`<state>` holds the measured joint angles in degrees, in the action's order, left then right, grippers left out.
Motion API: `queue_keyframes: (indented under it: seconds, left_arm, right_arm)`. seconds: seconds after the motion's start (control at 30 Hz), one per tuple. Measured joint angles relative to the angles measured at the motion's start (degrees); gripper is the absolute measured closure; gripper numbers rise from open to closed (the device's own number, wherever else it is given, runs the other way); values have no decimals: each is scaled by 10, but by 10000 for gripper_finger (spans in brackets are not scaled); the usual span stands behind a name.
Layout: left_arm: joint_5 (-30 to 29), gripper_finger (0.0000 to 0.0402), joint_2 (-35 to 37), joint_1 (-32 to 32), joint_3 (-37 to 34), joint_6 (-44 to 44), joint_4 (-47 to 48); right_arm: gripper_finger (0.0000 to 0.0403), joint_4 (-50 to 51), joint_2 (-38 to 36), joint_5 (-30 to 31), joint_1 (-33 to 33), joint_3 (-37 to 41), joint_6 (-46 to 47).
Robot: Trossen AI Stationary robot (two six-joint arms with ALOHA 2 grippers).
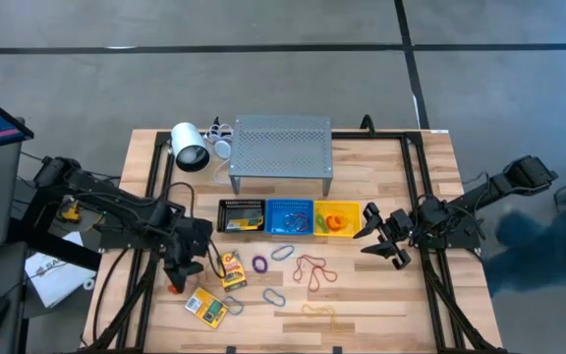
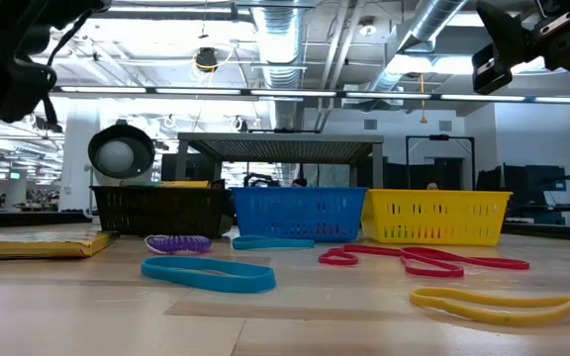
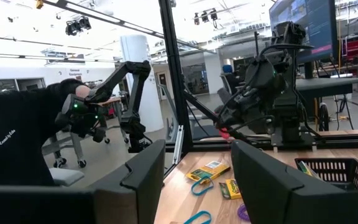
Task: Pick & Place Office Desk Supplies
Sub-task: Put the orange spiral keychain into the yellow bin
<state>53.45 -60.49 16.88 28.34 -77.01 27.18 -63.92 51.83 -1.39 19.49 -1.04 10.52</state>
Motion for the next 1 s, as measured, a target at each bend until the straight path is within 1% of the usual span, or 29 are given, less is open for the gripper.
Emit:
queue_keyframes:
  seconds: [0.13,0.2,0.3,0.4,0.53,0.63,0.73,0.8,0.9,1.0]
  left_arm:
    - [34,394,-15,-6,0,3,-74]
    - [30,394,-16,-12,0,9,-126]
    - [-5,394,-16,-24,0,43,-227]
    - [-44,394,-16,-36,0,96,-328]
    - [-77,394,-16,-48,0,175,-425]
    - [-91,394,-15,-55,0,228,-460]
    - [-103,394,-15,-63,0,276,-466]
    - [-122,394,-15,-72,0,313,-465]
    - [-171,394,-15,-89,0,380,-465]
    - [-213,394,-15,-107,0,448,-464]
  right_arm:
    - [223,0,0,0,0,0,0]
    - [223,0,0,0,0,0,0]
    - [223,0,0,0,0,0,0]
    - [223,0,0,0,0,0,0]
    - [223,-2,0,0,0,0,0]
    - [223,-17,0,0,0,0,0]
    - [223,-29,0,4,0,0,0]
    - [223,-24,0,32,0,-8,0]
    - [223,-1,10,89,0,-33,-1]
    - [223,20,48,103,-2,-69,-15]
